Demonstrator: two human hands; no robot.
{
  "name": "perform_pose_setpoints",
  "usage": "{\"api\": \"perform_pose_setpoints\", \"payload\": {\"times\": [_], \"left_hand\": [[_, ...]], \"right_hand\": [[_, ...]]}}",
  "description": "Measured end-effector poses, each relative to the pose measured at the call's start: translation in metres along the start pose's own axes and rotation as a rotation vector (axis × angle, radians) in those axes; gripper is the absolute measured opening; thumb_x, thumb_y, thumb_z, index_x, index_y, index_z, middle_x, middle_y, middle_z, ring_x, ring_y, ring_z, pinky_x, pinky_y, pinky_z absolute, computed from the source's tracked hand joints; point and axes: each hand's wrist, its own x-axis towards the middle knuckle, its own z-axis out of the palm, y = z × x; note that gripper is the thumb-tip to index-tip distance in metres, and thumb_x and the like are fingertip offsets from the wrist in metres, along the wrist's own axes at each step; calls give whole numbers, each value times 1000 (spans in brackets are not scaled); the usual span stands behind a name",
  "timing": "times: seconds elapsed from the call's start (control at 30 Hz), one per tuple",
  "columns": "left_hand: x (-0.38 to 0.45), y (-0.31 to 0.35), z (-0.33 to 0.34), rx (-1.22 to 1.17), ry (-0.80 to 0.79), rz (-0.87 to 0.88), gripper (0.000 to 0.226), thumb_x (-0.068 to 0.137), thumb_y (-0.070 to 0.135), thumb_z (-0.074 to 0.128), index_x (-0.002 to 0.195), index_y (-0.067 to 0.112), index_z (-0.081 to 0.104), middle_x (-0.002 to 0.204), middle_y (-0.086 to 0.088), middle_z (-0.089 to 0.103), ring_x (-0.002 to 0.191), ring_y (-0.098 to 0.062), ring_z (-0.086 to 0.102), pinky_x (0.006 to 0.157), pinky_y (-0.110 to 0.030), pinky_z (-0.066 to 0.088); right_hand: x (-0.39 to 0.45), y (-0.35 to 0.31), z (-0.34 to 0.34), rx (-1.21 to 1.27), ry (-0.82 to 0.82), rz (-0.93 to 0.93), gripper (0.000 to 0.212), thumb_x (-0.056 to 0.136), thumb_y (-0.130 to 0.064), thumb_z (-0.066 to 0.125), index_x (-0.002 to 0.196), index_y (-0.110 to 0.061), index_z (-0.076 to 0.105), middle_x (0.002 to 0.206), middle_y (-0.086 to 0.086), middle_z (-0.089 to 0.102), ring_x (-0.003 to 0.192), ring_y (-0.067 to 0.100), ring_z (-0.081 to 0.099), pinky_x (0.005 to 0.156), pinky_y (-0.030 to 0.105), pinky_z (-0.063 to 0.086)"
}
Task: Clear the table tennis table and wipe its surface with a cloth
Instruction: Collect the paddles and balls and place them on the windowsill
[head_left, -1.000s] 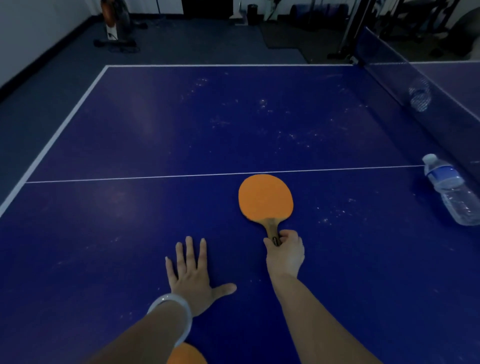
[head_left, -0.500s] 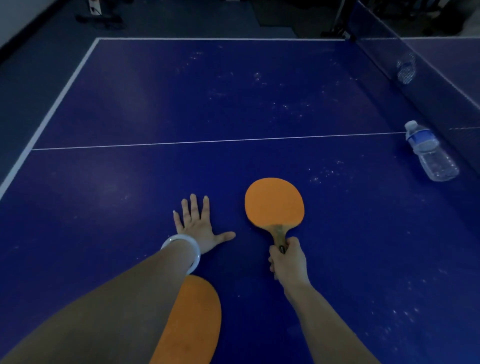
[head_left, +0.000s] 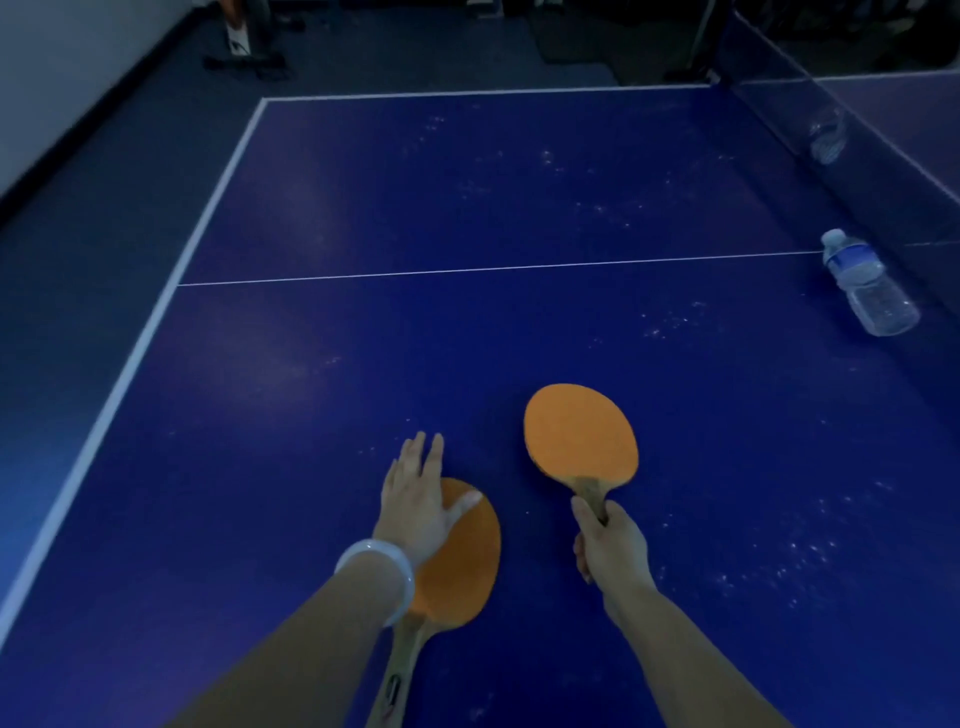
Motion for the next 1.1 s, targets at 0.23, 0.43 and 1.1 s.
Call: {"api": "perform_pose_setpoints", "payload": {"times": [0.23, 0.43, 1.1], "left_hand": [[-85, -21, 5, -147, 102, -138, 94, 82, 74, 47, 154, 24, 13, 157, -2, 11, 144, -23, 13, 116, -45, 17], [-141, -43, 32, -48, 177, -290, 84, 66, 80, 61, 119, 20, 41, 117, 3, 40, 107, -13, 39, 94, -25, 37], [-180, -11, 63, -429, 156, -353, 31, 89, 31, 68, 97, 16, 42, 98, -1, 50, 78, -11, 50, 65, -24, 41]], "right_hand": [[-62, 23, 15, -77, -68, -7, 22, 100, -26, 52, 92, -6, 53, 64, 9, 57, 48, 15, 46, 43, 26, 42], [-99, 44, 27, -86, -1, -31, 24, 99, -24, 53, 87, -4, 53, 64, 9, 55, 49, 16, 46, 45, 26, 43], [-144, 98, -13, -134, -86, 19, 23, 99, -26, 54, 91, -5, 53, 65, 11, 57, 46, 16, 46, 40, 26, 42]]}}
